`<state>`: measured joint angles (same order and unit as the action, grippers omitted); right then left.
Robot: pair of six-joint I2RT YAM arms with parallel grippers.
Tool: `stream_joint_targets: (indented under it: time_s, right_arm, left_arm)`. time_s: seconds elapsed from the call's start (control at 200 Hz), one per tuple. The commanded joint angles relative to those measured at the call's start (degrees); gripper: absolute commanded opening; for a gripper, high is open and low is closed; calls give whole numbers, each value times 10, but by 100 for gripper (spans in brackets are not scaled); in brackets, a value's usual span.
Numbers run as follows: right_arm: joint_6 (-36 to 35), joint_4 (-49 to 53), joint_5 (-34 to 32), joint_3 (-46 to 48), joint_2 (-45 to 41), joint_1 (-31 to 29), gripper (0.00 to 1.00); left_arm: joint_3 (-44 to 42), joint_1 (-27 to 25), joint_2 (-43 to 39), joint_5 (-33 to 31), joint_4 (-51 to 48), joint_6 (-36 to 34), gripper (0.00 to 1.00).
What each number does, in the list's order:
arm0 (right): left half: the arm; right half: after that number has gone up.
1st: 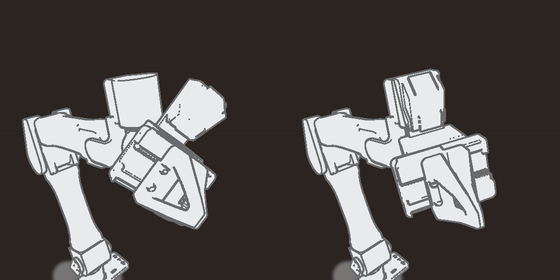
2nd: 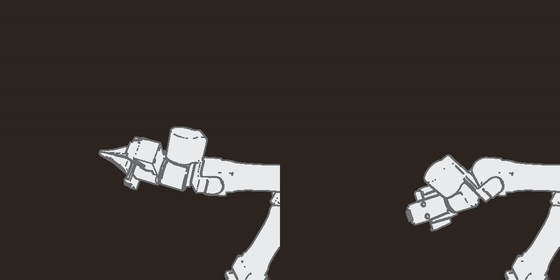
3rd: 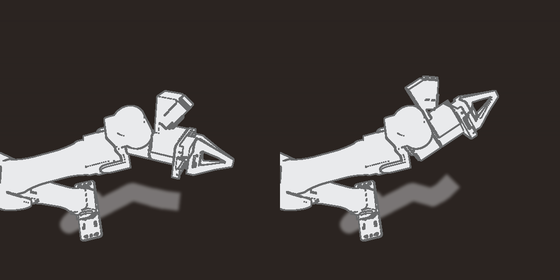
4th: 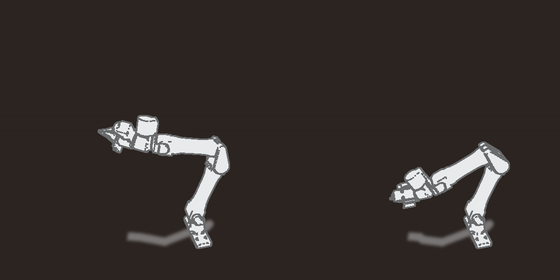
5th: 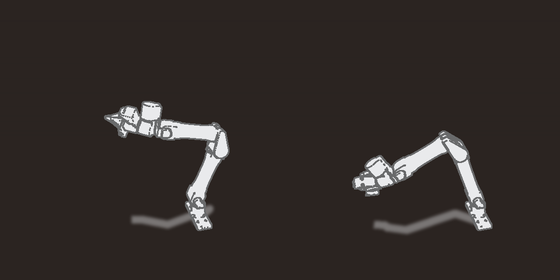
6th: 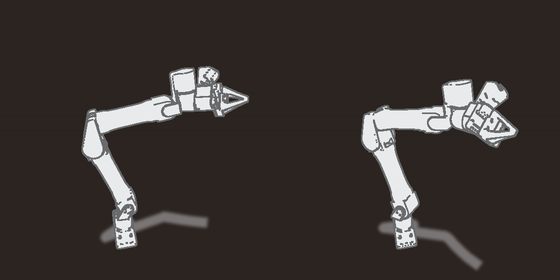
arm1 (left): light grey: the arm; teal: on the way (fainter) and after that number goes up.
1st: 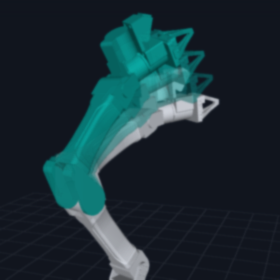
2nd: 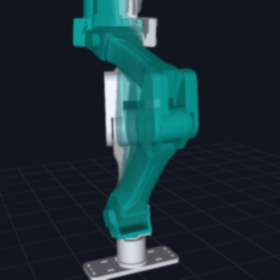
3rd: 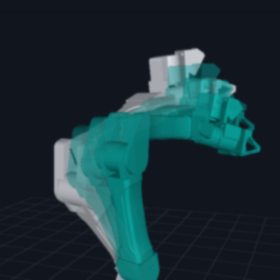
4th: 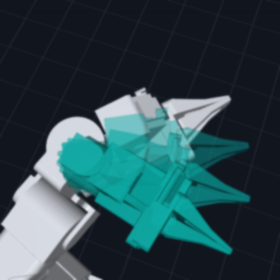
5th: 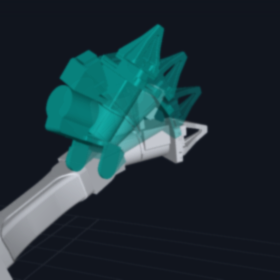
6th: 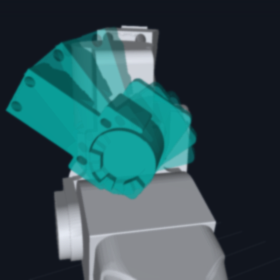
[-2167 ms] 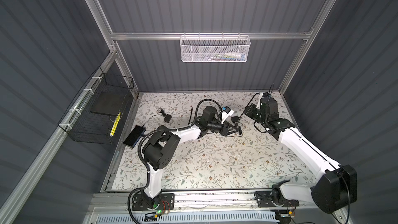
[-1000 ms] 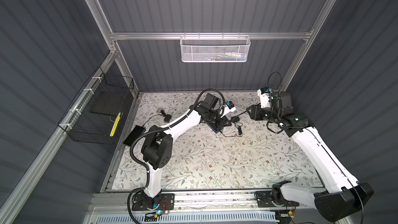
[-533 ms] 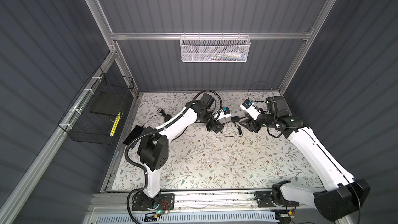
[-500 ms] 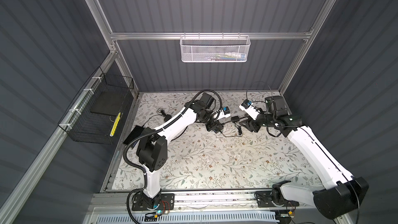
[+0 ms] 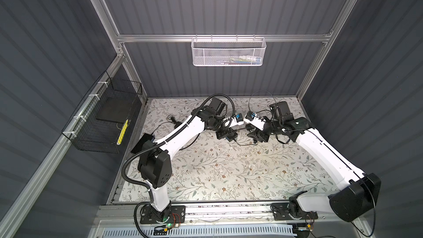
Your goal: Insert the plug into the switch port
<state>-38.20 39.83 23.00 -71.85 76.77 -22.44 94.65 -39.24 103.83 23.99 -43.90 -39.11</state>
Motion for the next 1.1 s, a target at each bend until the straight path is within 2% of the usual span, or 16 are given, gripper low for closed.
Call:
stream_joint_targets:
  time_s: [0.0,0.73,0.911,1.091]
  right_arm:
    - [-2,-22,5,14,-5,-8,58]
    - [6,-84,37,77,-28,3,56]
    - [38,-89,70,105,-52,3,56]
    - [129,-192,120,184,-102,2,56]
  left_arm:
    - [-7,-8,-19,6,-12,-17,16]
    - [-69,-14,-92,45,30,-53,18]
    - [-70,-14,-94,39,34,-53,16]
    - [-74,-14,-95,38,47,-46,14]
